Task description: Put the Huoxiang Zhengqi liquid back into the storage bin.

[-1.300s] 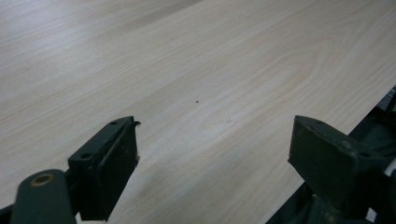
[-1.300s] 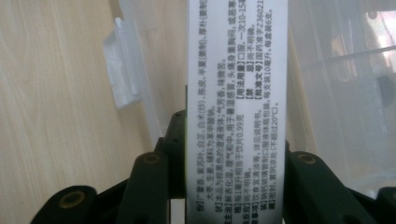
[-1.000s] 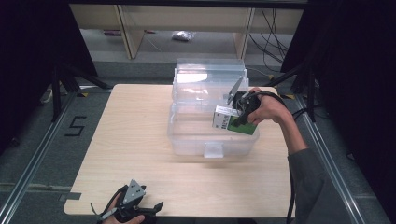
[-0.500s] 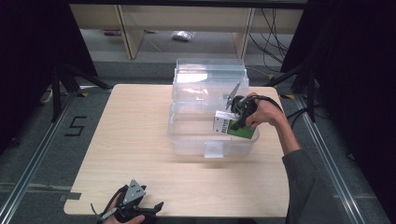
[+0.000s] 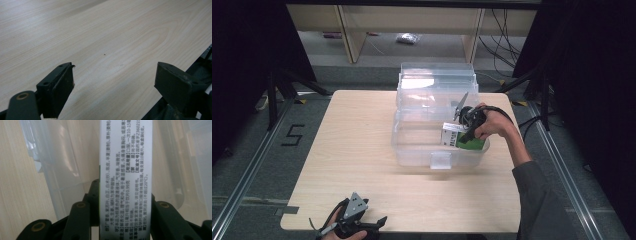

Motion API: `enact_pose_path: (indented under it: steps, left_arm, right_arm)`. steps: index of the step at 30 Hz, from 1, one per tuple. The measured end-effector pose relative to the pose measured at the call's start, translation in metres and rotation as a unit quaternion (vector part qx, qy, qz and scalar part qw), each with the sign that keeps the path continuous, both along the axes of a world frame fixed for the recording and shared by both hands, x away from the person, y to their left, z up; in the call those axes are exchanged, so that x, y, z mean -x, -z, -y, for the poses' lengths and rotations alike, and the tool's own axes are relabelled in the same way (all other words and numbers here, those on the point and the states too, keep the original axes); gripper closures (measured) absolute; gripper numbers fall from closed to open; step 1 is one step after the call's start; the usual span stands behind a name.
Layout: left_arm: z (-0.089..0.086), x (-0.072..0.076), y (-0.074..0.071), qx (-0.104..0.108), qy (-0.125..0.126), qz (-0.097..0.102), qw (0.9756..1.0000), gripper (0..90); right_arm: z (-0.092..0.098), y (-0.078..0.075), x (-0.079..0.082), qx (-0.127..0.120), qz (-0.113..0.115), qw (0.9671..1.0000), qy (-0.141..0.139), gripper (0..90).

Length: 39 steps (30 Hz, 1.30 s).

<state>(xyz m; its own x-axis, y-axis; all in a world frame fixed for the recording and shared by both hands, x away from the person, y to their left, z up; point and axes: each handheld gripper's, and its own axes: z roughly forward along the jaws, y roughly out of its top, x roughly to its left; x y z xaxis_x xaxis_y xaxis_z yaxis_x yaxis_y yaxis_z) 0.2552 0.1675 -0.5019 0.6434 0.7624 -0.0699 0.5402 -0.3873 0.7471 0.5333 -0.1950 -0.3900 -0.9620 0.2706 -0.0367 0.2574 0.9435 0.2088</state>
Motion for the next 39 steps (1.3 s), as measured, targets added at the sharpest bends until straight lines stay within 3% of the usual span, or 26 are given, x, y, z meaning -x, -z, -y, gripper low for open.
enact_pose_path:
  steps: [1,3,10,21,22,30,34,39]
  left_arm:
    - [0.001,0.000,0.001,0.003,-0.002,0.002,1.0000,15.0]
    - [0.001,0.000,0.001,0.004,-0.002,0.003,1.0000,15.0]
    - [0.000,-0.001,0.001,-0.002,-0.005,0.005,1.0000,15.0]
    - [0.000,0.000,0.000,0.003,-0.002,0.005,1.0000,15.0]
    - [0.000,0.000,0.000,0.003,-0.002,0.005,1.0000,15.0]
    - [0.000,0.000,0.000,0.002,-0.002,0.003,1.0000,15.0]
    - [0.000,0.000,0.000,0.001,0.002,0.005,1.0000,15.0]
    - [0.000,0.000,0.000,0.002,-0.002,0.005,1.0000,15.0]
  right_arm:
    - [0.000,0.001,0.002,0.002,-0.001,1.0000,0.009,64.6]
    - [0.001,0.004,0.001,0.003,-0.002,1.0000,-0.001,64.5]
    - [0.003,0.010,0.001,0.009,-0.007,0.9999,0.004,64.5]
    - [-0.003,0.019,-0.002,0.015,-0.012,0.9995,-0.024,64.1]
    - [-0.004,0.019,0.000,0.018,-0.015,0.9997,-0.010,64.0]
    - [-0.003,0.024,-0.001,0.023,-0.020,0.9993,-0.019,63.6]
    - [0.000,0.030,0.000,0.027,-0.029,0.9992,-0.009,62.2]
    - [0.003,0.023,0.003,0.006,-0.030,0.9995,0.008,55.1]
